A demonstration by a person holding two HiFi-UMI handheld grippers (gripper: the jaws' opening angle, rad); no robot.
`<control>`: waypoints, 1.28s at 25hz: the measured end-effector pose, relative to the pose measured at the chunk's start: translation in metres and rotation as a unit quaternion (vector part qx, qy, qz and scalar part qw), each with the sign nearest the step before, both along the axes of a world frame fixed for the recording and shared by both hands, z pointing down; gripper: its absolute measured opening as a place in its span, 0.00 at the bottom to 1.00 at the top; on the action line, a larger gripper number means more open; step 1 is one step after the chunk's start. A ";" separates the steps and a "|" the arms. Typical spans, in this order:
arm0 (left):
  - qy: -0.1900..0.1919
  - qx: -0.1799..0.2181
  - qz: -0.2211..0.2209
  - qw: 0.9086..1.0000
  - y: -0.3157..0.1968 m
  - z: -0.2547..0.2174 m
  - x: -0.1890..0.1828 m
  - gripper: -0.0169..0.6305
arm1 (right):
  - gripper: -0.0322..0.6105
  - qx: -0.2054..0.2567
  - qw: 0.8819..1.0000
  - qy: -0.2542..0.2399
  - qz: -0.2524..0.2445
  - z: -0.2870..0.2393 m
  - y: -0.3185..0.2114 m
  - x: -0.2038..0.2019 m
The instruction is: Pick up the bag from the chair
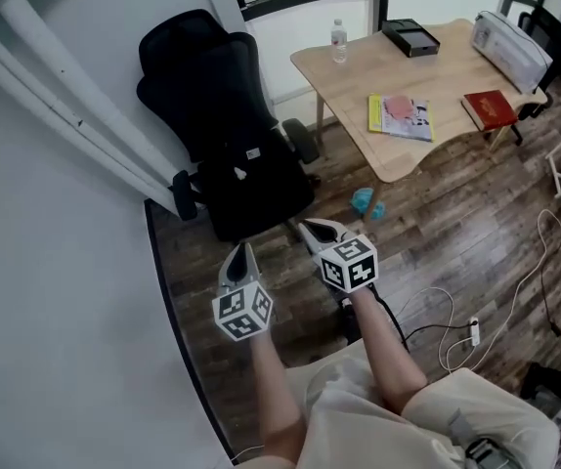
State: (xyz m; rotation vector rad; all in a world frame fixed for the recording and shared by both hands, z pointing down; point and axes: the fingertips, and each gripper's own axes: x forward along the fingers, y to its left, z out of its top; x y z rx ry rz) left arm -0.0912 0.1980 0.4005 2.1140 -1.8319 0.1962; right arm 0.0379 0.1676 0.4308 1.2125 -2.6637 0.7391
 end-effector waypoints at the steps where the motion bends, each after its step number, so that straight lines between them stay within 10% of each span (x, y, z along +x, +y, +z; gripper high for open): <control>1: 0.000 0.003 -0.005 1.000 -0.015 -0.003 0.004 0.04 | 0.05 0.004 1.000 -0.002 -0.005 -0.003 -0.015 0.003; 17: -0.025 0.017 -0.067 0.997 -0.147 -0.010 0.024 0.04 | 0.05 0.014 0.998 0.009 -0.068 -0.001 -0.165 0.035; 32: 0.029 0.016 -0.101 0.994 -0.238 0.012 -0.016 0.04 | 0.05 0.011 0.996 0.045 -0.079 0.018 -0.252 0.023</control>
